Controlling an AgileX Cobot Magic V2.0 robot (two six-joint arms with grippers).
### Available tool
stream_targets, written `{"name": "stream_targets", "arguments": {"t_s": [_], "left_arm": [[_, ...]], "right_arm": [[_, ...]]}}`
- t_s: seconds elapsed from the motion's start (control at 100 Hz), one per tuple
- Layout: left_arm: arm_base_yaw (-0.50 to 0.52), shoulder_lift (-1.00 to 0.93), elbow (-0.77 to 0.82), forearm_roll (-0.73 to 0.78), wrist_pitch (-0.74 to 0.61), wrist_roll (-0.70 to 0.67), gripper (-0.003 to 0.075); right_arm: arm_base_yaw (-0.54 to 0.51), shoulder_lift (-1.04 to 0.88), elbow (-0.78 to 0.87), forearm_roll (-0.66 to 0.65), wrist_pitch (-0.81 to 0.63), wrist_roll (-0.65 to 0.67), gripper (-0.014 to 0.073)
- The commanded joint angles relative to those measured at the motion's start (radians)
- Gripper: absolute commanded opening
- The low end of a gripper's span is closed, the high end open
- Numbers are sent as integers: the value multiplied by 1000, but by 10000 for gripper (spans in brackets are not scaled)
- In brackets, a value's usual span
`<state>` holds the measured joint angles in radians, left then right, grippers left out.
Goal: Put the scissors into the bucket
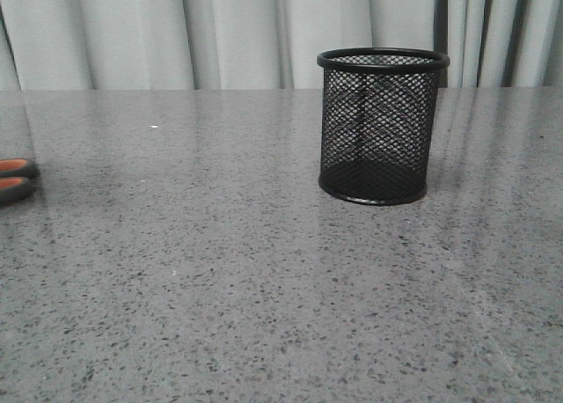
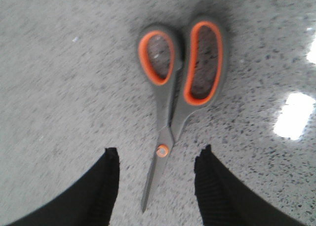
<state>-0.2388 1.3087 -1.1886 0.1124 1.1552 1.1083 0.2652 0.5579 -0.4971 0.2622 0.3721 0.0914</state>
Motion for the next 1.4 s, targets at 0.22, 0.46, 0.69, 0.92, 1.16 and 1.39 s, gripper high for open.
{"name": "stream_targets", "arguments": {"t_s": [0.22, 0.46, 0.69, 0.92, 1.16, 1.39], "left_arm": [[110, 90, -35, -216, 17, 282, 344], [110, 167, -35, -220, 15, 287, 372], [115, 204, -35, -188, 13, 287, 372], [115, 238, -35, -151, -4, 287, 372], [155, 245, -35, -130, -14, 287, 372], [167, 270, -35, -175, -28, 287, 372]], "right_arm": [[32, 7, -35, -45, -55, -8, 426], [32, 7, -35, -69, -44, -8, 426], [32, 7, -34, -70, -41, -8, 426], [32, 7, -11, -70, -40, -8, 426], [32, 7, -5, -70, -40, -8, 426], [32, 7, -5, -70, -44, -8, 426]]}}
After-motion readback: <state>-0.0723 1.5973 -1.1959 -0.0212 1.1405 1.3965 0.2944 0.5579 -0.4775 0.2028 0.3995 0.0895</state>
